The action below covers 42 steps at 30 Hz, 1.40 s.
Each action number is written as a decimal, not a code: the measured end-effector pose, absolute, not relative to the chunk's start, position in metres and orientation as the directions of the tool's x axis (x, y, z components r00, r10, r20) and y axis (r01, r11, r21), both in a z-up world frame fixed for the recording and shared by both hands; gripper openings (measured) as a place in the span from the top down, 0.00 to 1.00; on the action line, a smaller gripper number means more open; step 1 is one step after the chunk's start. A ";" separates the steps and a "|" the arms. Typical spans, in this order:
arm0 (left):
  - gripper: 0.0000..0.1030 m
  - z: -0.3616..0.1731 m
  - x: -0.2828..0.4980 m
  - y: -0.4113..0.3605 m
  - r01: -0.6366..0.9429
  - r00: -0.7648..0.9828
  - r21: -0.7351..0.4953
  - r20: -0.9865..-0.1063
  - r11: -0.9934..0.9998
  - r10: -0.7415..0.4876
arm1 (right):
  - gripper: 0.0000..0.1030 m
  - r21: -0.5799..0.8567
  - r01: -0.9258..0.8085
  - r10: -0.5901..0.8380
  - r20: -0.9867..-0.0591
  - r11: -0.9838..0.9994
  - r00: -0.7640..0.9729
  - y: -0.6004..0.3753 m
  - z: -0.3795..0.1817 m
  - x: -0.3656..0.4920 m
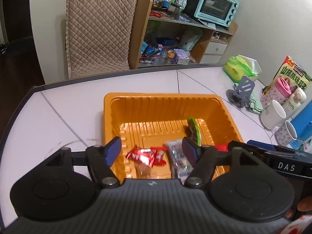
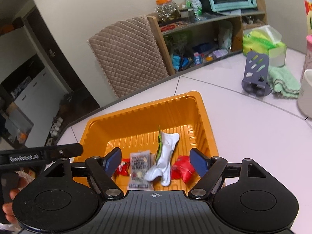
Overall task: Organize snacks
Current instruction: 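Move both grippers back toward the remaining snacks on the table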
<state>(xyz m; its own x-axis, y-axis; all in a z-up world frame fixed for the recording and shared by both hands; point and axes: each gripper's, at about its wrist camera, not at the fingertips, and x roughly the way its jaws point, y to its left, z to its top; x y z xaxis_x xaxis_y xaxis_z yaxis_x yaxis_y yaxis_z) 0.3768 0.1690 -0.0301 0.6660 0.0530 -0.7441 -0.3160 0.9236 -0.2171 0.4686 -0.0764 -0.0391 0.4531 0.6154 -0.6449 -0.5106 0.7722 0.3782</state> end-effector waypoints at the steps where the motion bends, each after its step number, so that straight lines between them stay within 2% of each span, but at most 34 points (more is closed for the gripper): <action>1: 0.35 -0.028 0.370 0.167 -0.315 0.670 -0.222 -0.741 0.923 0.051 | 0.24 0.368 -0.518 0.613 -0.644 0.773 0.457 -0.079 -0.037 0.464; 18: 0.35 -0.006 0.271 0.120 -0.337 0.675 -0.266 -0.737 0.903 0.035 | 0.22 0.354 -0.530 0.608 -0.658 0.771 0.445 -0.133 -0.021 0.383; 42: 0.35 -0.038 0.189 0.044 -0.294 0.592 -0.278 -0.804 0.914 -0.054 | 0.22 0.299 -0.533 0.542 -0.746 0.791 0.386 -0.200 -0.044 0.290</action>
<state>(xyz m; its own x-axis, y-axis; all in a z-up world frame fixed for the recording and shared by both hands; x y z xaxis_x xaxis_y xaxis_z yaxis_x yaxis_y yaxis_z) 0.1893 0.0443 -0.0377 0.5919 -0.0536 -0.8042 -0.2943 0.9145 -0.2776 0.2897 -0.1997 -0.0444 0.3864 0.5420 -0.7463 -0.5335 0.7914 0.2985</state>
